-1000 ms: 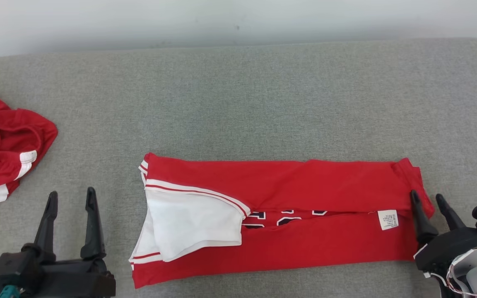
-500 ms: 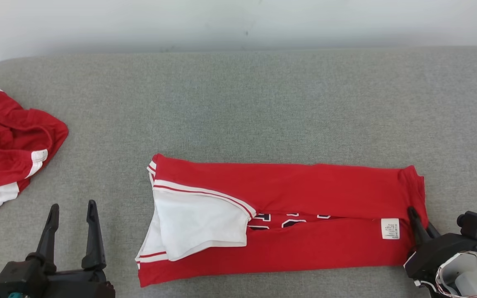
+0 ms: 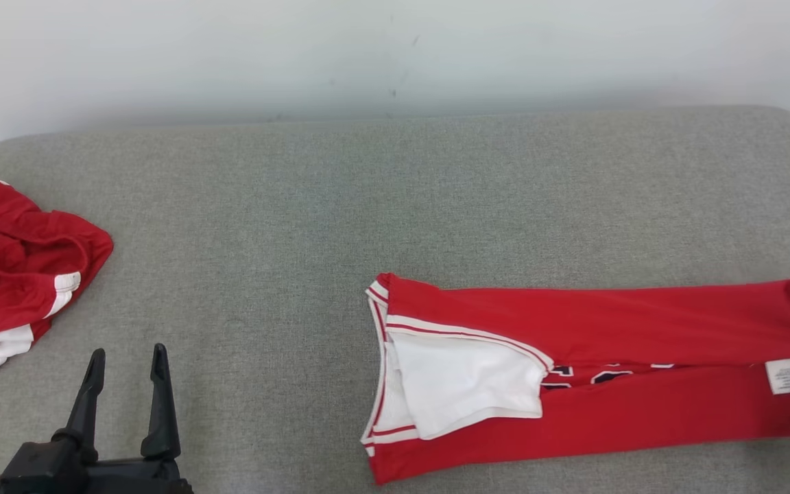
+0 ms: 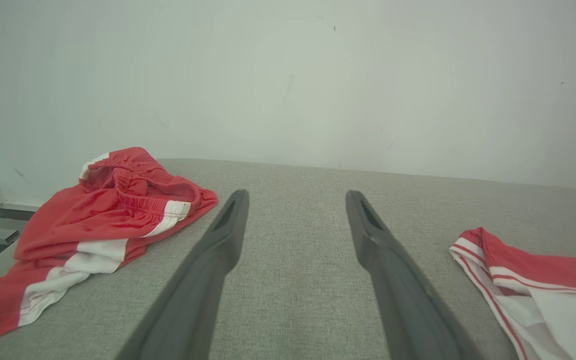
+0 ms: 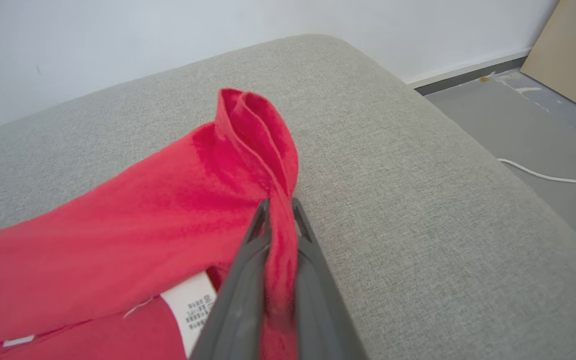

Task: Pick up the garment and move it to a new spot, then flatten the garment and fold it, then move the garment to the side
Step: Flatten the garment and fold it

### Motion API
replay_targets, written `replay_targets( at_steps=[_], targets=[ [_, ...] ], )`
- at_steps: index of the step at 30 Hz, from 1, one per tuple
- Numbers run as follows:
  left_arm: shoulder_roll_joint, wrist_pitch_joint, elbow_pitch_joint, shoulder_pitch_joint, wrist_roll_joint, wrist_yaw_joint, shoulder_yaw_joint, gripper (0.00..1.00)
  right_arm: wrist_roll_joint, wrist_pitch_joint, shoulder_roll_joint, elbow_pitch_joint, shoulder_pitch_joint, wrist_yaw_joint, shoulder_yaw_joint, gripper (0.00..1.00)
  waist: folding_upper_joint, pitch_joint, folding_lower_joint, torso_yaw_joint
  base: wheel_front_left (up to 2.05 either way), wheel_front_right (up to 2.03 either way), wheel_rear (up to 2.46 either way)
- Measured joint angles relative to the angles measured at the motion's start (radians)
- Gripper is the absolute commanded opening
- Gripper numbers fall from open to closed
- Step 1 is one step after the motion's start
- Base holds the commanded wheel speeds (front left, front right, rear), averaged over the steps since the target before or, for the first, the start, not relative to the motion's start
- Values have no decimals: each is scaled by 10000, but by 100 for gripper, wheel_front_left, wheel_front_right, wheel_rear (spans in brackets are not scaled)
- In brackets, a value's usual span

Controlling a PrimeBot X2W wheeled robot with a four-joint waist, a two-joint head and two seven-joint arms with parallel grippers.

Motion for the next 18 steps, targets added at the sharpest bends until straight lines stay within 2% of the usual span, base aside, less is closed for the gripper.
replay_targets(
  at_steps=[6,18],
  targets=[
    [-29,2,65,92,13,-40,21,100,-123,67,-13,-127,-112,0,109,0,0,-142,0,-67,0,0,0],
    [-42,0,238,245,10,-75,-12,100,-692,449,1352,-2374,76,-2,1423,0,0,-482,0,-19,0,0,0]
  ],
)
